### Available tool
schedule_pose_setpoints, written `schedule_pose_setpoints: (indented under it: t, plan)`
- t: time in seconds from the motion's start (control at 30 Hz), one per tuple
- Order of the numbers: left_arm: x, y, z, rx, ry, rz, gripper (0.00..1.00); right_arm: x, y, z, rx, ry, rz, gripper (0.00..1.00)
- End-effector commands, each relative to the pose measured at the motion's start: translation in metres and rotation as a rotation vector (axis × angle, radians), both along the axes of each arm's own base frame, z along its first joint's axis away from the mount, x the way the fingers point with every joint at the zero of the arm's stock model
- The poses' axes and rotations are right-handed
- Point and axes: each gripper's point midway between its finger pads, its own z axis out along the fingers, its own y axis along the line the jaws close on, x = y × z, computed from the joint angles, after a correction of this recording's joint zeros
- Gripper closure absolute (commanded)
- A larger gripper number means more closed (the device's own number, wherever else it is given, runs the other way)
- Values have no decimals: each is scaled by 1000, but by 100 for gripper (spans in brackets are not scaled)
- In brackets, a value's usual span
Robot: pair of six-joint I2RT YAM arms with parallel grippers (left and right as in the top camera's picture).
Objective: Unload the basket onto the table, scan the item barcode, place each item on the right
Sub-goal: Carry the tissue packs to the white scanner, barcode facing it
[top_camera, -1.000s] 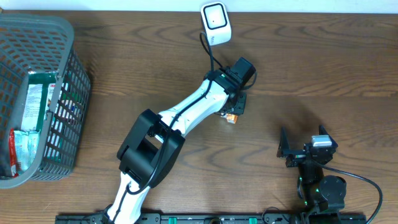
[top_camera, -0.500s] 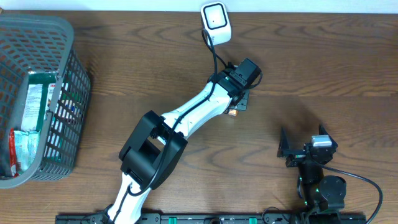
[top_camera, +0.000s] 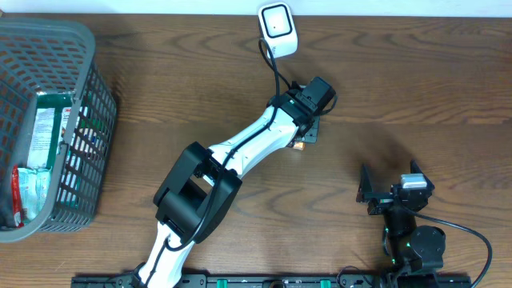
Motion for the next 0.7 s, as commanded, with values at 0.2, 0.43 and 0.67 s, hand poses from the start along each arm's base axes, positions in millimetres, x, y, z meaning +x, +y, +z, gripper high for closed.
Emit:
schedule_pose_setpoints:
  t: [0.2, 0.43, 0.67]
  plan:
    - [1, 4, -11, 25, -4, 11, 50, 0, 2, 0, -12, 0, 9, 1]
    - [-4, 5, -15, 35, 7, 8, 37, 0, 2, 0, -12, 0, 9, 1]
    - [-4, 5, -15, 35, 7, 8, 22, 0, 2, 0, -12, 0, 9, 1]
